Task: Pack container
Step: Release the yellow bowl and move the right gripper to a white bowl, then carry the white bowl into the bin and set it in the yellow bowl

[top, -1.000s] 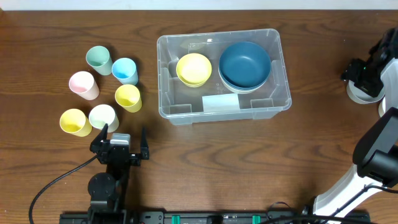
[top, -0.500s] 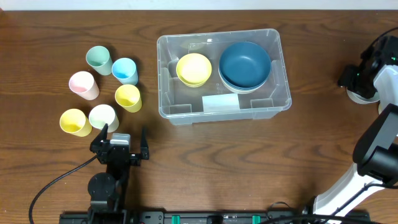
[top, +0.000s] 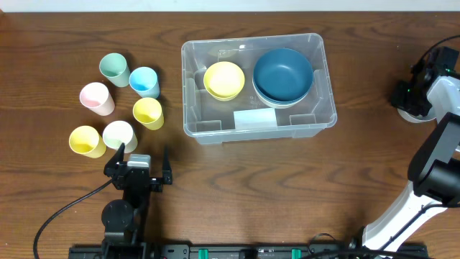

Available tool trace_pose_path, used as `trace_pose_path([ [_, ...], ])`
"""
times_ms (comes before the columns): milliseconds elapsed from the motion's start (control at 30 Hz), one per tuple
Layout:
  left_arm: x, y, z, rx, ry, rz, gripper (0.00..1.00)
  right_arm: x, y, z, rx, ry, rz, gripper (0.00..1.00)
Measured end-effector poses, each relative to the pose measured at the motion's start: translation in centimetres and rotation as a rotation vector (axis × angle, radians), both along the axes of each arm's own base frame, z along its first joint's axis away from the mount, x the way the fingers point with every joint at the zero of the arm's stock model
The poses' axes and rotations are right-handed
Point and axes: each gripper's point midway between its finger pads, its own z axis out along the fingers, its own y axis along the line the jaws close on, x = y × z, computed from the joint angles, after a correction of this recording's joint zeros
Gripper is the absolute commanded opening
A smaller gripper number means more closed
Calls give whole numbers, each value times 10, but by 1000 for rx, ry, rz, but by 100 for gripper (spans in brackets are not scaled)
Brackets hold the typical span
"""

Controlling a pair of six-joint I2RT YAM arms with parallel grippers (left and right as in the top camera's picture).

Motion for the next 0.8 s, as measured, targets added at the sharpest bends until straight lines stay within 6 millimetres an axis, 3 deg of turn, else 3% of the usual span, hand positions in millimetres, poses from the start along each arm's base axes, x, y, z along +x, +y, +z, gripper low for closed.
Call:
trace_pose_path([
  [100, 0, 0, 0, 0, 0, 0, 98, -1, 0, 0, -1, 3, 2, 1],
  [400, 0, 0, 0, 0, 0, 0, 98, -8, 3, 3, 0, 47, 1, 1],
  [567, 0, 0, 0, 0, 0, 0, 98, -3, 27, 14, 24, 70, 51, 1],
  [700, 0, 0, 0, 0, 0, 0, 98, 17, 62, 41, 51, 34, 132, 1],
  [800, 0, 0, 0, 0, 0, 0, 98, 37, 93, 84, 52, -44, 211, 1],
])
